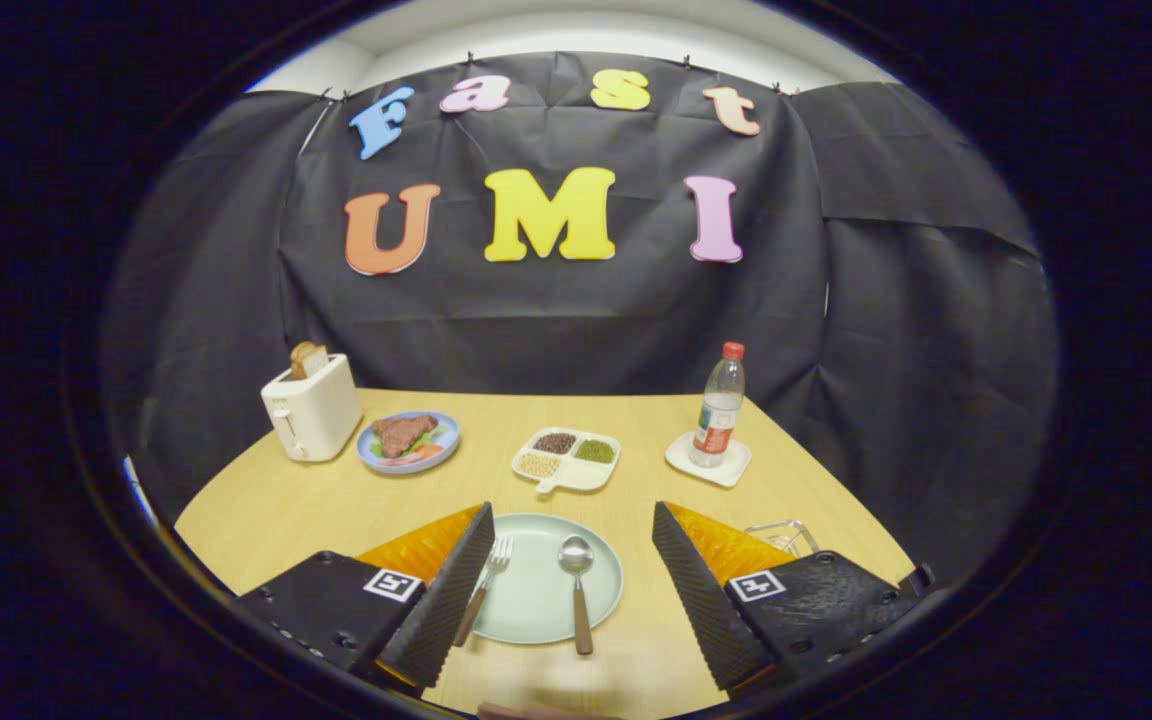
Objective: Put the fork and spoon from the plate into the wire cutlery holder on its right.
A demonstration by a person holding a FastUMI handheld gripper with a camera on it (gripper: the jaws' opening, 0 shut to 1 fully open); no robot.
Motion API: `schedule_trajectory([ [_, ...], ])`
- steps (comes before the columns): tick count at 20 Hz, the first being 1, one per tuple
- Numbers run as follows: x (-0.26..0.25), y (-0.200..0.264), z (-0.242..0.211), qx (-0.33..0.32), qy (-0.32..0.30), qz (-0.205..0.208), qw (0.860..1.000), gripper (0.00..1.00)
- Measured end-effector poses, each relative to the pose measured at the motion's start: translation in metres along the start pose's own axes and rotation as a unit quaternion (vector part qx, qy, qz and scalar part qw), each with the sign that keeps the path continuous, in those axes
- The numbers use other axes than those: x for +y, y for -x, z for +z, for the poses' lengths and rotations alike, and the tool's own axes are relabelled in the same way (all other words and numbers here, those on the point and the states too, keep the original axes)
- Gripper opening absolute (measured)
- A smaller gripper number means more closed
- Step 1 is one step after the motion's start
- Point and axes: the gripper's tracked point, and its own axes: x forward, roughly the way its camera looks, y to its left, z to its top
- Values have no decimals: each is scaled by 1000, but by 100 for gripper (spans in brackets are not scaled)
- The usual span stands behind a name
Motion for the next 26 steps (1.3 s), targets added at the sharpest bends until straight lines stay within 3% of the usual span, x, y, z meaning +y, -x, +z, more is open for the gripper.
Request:
schedule_trajectory([
  [8, 5, -61, -73, 150, -2, 23, 988, 96],
  [18, 17, -102, -122, 252, 5, 35, 967, 95],
  [26, 14, -107, -136, 302, -3, 23, 953, 75],
])
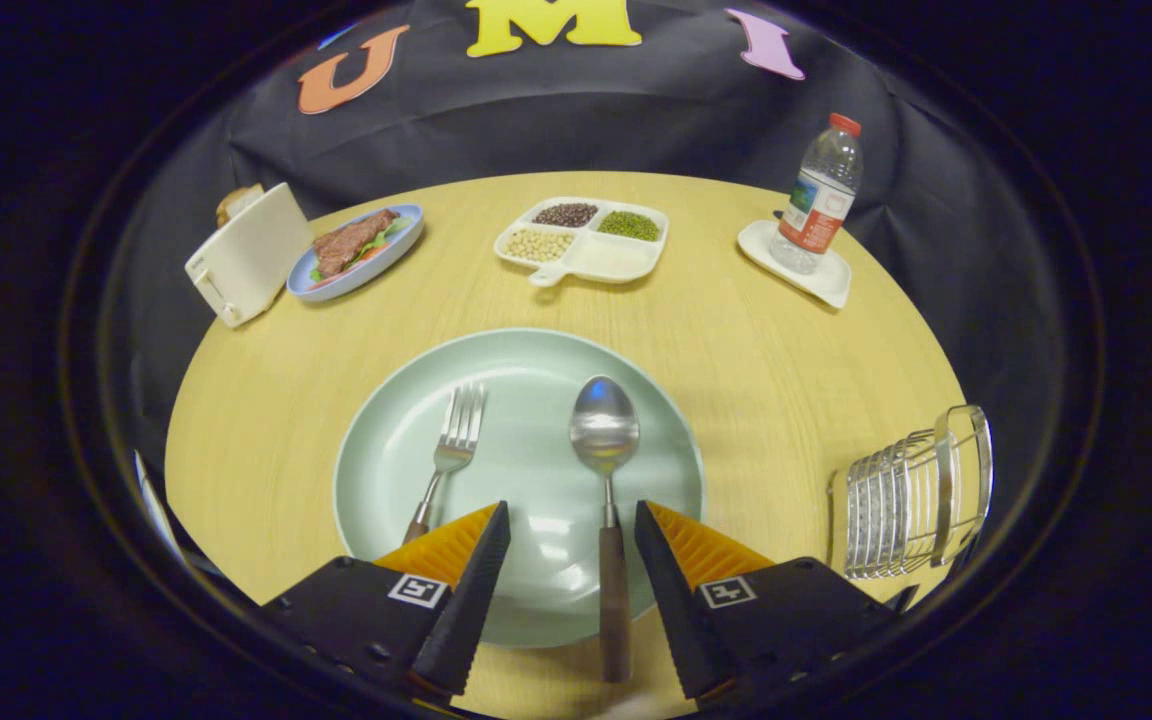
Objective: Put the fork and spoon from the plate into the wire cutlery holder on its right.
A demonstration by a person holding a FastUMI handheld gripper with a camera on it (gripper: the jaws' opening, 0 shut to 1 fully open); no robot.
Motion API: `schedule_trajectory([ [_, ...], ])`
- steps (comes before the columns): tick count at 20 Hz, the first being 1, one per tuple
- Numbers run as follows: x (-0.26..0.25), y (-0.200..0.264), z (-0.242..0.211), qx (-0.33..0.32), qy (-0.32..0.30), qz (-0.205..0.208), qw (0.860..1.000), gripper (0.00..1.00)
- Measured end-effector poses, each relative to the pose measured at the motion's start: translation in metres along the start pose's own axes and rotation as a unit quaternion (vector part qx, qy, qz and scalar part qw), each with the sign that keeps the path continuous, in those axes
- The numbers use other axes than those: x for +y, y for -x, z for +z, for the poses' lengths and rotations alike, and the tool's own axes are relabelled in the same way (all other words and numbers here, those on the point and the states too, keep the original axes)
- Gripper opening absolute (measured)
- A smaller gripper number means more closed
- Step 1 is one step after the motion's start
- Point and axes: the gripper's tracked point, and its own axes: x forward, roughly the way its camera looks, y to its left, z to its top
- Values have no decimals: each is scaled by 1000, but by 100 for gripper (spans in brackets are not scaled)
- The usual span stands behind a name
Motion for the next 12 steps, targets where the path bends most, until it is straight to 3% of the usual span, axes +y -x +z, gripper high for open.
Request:
schedule_trajectory([
  [5, -2, -6, -9, 42, -11, -9, 999, 59],
  [7, 4, -8, -9, 48, -10, -2, 999, 58],
  [8, 5, -6, -9, 48, -11, -1, 999, 47],
  [9, 5, -8, -8, 49, -13, -1, 999, 43],
  [11, 8, -11, -9, 47, -29, 11, 998, 43],
  [12, 7, -9, -7, 47, -37, 13, 998, 18],
])
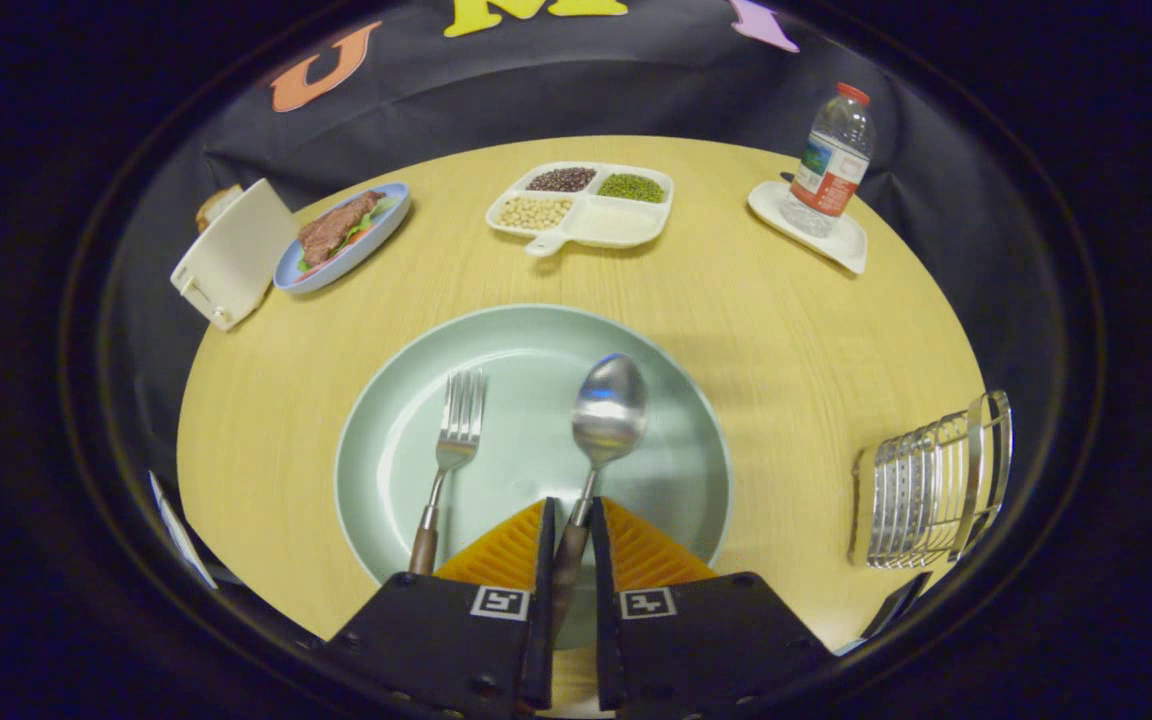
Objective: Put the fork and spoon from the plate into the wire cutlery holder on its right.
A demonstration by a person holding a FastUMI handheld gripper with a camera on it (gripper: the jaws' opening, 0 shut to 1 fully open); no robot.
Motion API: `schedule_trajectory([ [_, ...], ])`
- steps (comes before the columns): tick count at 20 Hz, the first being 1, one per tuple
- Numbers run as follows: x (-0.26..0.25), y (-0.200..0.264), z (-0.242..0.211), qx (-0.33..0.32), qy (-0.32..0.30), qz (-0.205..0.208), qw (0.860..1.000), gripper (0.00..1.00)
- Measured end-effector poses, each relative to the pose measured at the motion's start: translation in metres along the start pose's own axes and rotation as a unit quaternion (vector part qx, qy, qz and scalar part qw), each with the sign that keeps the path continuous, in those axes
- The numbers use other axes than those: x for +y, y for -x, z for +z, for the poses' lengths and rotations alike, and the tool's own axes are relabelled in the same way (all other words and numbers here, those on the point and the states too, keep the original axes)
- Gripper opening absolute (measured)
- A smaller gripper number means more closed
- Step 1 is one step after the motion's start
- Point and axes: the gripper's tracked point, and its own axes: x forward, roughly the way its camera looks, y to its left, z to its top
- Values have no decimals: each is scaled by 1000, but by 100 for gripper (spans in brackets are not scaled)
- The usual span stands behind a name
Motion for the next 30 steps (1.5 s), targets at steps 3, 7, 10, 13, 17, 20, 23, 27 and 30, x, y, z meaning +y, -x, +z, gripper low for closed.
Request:
schedule_trajectory([
  [3, -1, -1, -1, 1, -4, -4, 1000, 3],
  [7, -4, 16, -1, -10, -2, -1, 1000, 1],
  [10, -8, 37, 2, -29, 1, 3, 1000, 1],
  [13, -15, 57, 5, -46, 1, 7, 999, 1],
  [17, -35, 86, 5, -69, -3, 4, 998, 1],
  [20, -59, 108, 4, -86, -6, 1, 996, 0],
  [23, -87, 128, 2, -101, -23, -4, 995, 0],
  [27, -126, 143, -6, -110, -41, -11, 993, 1],
  [30, -152, 153, -11, -113, -59, -14, 992, 1],
])
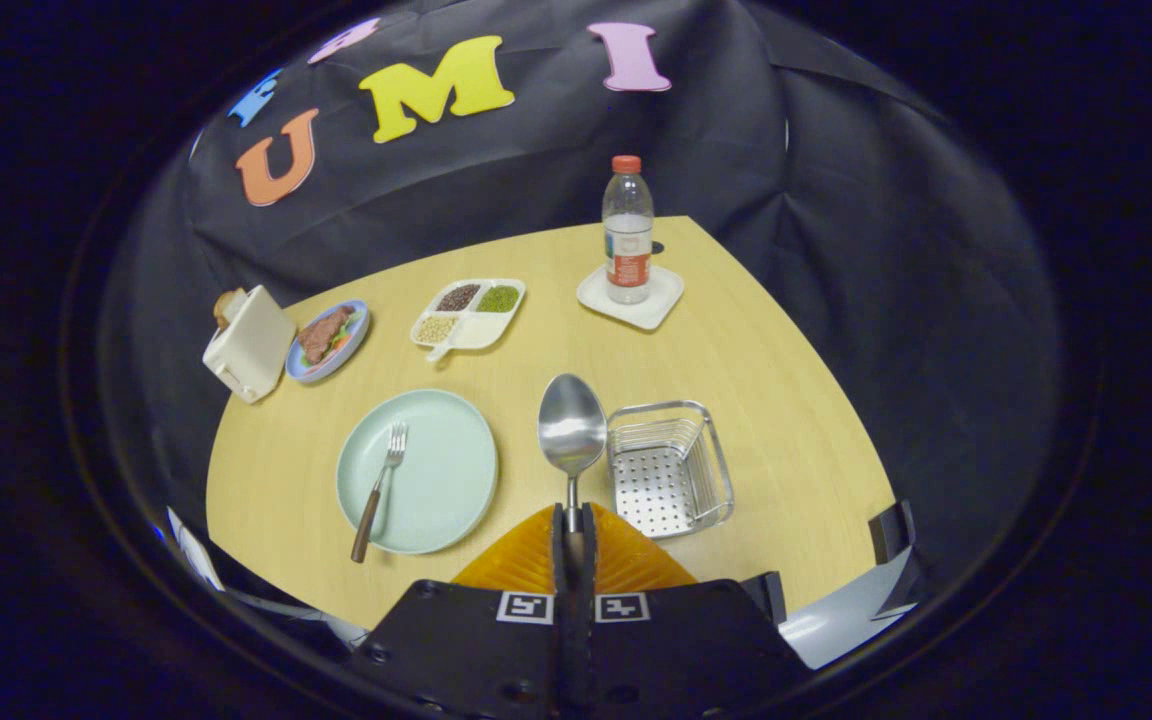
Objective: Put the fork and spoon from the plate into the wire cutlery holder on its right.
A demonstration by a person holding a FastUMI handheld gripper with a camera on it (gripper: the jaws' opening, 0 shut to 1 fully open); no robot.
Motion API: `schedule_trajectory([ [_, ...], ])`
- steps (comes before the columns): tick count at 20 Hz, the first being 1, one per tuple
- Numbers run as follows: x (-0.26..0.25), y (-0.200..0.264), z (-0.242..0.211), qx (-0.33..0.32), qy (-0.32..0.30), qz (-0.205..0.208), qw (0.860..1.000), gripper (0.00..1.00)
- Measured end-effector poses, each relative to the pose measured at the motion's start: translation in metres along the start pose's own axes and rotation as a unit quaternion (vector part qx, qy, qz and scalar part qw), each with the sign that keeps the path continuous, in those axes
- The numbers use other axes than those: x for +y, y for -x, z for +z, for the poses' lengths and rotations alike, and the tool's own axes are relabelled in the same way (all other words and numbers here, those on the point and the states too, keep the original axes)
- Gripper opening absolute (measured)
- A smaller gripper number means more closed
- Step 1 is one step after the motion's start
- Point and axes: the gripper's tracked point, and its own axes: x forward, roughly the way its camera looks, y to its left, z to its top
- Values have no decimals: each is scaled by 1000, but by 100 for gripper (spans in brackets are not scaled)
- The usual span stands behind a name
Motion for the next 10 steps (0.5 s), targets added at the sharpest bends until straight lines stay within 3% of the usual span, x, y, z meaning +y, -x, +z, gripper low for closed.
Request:
schedule_trajectory([
  [10, -45, -2, -8, 19, -26, -10, 999, 1],
])
